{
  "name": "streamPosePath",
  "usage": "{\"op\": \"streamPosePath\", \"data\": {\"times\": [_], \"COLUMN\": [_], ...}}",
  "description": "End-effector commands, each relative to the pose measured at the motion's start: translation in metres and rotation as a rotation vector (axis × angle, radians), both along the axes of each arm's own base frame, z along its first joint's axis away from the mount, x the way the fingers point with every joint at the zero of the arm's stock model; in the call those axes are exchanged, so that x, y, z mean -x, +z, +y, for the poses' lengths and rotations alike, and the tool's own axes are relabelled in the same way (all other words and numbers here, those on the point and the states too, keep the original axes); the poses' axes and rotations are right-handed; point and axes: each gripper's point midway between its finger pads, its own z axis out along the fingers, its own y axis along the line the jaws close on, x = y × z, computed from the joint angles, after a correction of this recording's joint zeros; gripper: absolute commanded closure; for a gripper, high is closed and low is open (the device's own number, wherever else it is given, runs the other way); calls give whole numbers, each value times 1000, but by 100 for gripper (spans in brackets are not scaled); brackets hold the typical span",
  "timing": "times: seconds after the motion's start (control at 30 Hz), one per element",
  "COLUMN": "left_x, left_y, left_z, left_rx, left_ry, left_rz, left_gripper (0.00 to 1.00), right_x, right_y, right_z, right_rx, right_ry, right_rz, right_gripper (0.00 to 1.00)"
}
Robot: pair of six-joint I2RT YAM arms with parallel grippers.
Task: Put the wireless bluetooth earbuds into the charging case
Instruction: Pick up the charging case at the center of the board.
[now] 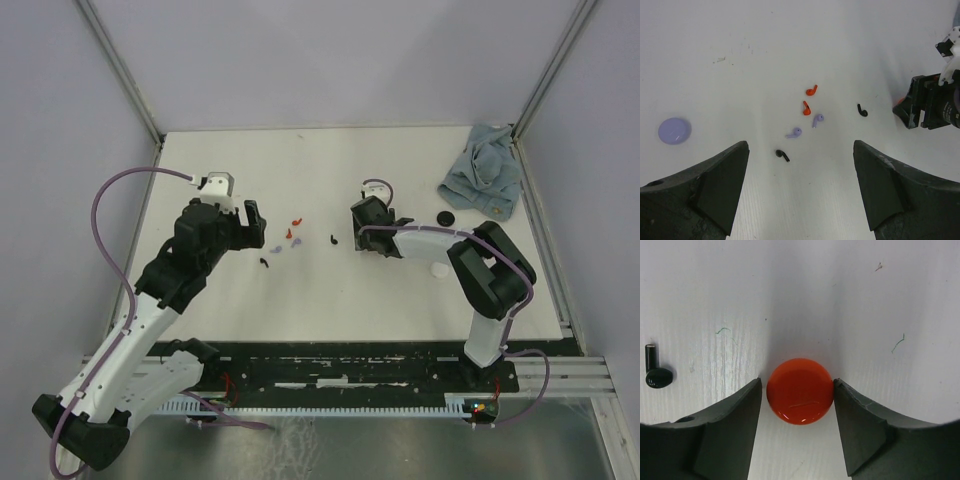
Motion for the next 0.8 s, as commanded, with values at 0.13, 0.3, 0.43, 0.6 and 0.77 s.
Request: {"op": "streamPosePath", "data": {"times": [0.13,0.3,0.43,0.6,0.77], "left_x": [0,4,6,10,19], "left_y": [11,9,0,-8,-10], "left_z": [-23,-50,-69,-87,-109], "left_rx": [65,133,175,211,271], "left_ry": [-109,-229,-303,-383,-491], "left_rz": [-34,3,74,147,211], "left_gripper": [9,9,11,13,15], "right_x": [-5,10,26,52,79], "right_y": [18,36,57,95,136], "right_z": [7,20,30,47,67], "right_rx": [-36,-88,-105,-112,-129], "right_ry": [35,168,316,569,834], "right_rz": [-63,-76,-96,-170,-282], "right_gripper": [46,53,54,55,56]}}
